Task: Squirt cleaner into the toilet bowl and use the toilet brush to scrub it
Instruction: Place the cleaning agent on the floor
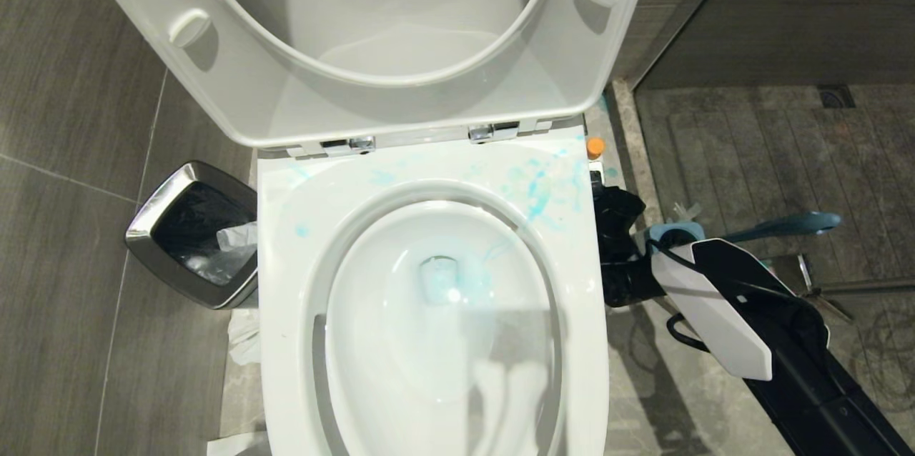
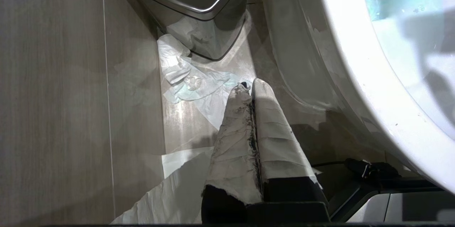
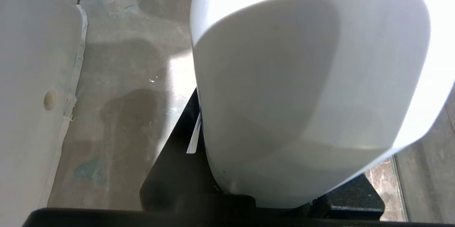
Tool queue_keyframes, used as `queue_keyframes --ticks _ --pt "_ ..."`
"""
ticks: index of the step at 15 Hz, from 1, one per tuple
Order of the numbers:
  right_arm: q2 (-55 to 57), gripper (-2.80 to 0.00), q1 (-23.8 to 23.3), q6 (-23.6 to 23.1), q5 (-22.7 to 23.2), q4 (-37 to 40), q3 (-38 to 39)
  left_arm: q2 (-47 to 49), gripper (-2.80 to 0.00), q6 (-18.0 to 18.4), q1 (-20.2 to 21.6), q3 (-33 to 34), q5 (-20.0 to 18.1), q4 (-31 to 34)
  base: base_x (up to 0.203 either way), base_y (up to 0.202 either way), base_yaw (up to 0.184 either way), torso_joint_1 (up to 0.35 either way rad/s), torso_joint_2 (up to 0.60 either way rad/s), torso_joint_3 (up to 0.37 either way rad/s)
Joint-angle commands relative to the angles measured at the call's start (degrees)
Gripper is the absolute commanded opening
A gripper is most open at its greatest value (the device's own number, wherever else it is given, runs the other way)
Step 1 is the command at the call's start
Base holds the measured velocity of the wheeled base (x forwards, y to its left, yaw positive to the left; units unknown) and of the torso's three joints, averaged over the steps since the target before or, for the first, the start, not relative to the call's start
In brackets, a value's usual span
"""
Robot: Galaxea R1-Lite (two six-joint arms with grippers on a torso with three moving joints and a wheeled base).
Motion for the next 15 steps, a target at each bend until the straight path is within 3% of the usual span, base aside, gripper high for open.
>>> queue_keyframes --ticks 1,7,10,15 --pt "0.2 0.0 0.0 -0.1 0.0 -0.3 0.0 0.1 -2.8 0.0 -0.1 0.0 0.0 0.0 0.0 0.0 0.0 0.0 0.0 0.0" --pt "-1.4 0.0 0.1 -0.2 0.1 -0.7 2.5 0.1 -2.8 0.0 0.0 0.0 0.0 0.0 0.0 0.0 0.0 0.0 0.0 0.0" --pt "-6.2 0.0 0.1 -0.2 0.1 -2.1 13.2 0.1 -2.8 0.0 0.0 0.0 0.0 0.0 0.0 0.0 0.0 0.0 0.0 0.0" --pt "-21.4 0.0 0.1 -0.3 -0.2 -6.9 39.0 0.1 -2.8 0.0 -0.1 0.0 0.0 0.0 0.0 0.0 0.0 0.0 0.0 0.0"
